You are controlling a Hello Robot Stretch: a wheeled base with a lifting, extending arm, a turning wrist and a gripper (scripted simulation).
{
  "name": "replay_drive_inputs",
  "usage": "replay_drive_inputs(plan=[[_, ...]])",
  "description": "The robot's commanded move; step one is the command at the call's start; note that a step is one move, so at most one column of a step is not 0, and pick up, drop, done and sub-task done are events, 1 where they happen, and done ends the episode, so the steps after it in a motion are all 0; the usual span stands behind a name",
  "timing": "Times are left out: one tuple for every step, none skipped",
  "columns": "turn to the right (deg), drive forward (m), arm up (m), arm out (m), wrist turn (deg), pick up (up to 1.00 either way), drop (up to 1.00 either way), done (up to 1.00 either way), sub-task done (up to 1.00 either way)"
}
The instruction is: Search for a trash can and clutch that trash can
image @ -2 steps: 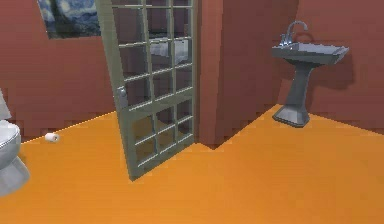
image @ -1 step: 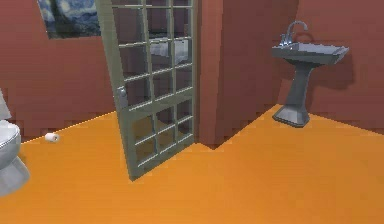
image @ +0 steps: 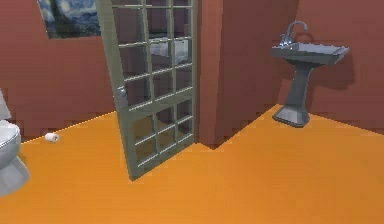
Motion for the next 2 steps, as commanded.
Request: replay_drive_inputs(plan=[[0.0,0.00,0.00,0.00,45.0,0.00,0.00,0.00,0.00],[0.0,0.00,0.00,0.00,30.0,0.00,0.00,0.00,0.00]])
